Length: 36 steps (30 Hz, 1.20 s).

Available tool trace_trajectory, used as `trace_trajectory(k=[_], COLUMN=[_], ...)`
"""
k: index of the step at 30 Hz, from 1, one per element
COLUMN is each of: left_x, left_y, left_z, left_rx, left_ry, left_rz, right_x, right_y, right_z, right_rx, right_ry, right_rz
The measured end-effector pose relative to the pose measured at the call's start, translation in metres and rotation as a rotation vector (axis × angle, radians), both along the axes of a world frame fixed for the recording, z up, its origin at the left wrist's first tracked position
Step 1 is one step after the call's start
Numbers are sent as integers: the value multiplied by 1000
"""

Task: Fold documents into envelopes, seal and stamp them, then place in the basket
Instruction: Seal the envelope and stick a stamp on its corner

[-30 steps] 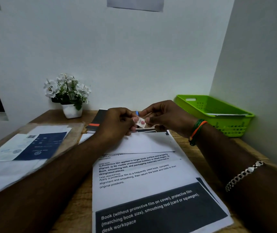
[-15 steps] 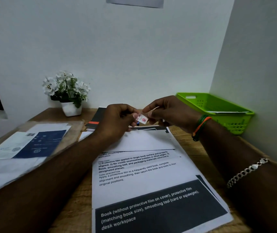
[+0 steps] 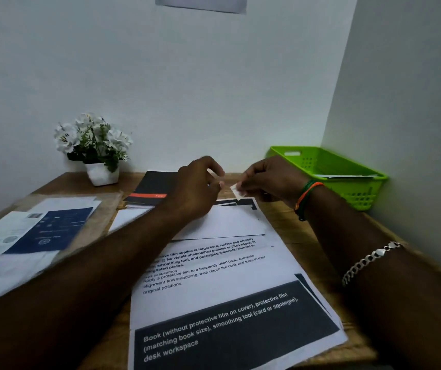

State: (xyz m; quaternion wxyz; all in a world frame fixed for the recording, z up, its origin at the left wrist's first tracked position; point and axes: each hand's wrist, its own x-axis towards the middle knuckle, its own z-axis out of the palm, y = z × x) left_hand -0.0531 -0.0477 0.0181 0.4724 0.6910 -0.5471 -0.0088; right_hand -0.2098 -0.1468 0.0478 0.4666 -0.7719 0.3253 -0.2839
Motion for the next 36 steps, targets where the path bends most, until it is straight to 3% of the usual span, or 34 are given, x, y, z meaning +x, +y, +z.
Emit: trace_trajectory(k=[5,9,23,29,36], left_x=[-9,-9,-9,-8,-7], left_y=[-12,-14,-11,-11,-14], left_z=[-20,-31,-38,-39,-41], left_rx=[180,204,239,234,237], left_ry=[-112,-156,-98,-140,-152], left_rz=[-5,-6,-59,-89,-99], right_x=[-10,-9,-2,3,7], right_y=[-12,-14,-10,-7,-11], right_z=[-8,-9,-16,-16,-20], right_rx=[163,236,102,-92,-47], right_ry=[147,243,267,309,267], right_rz=[-124,-132,-100,-111,-178])
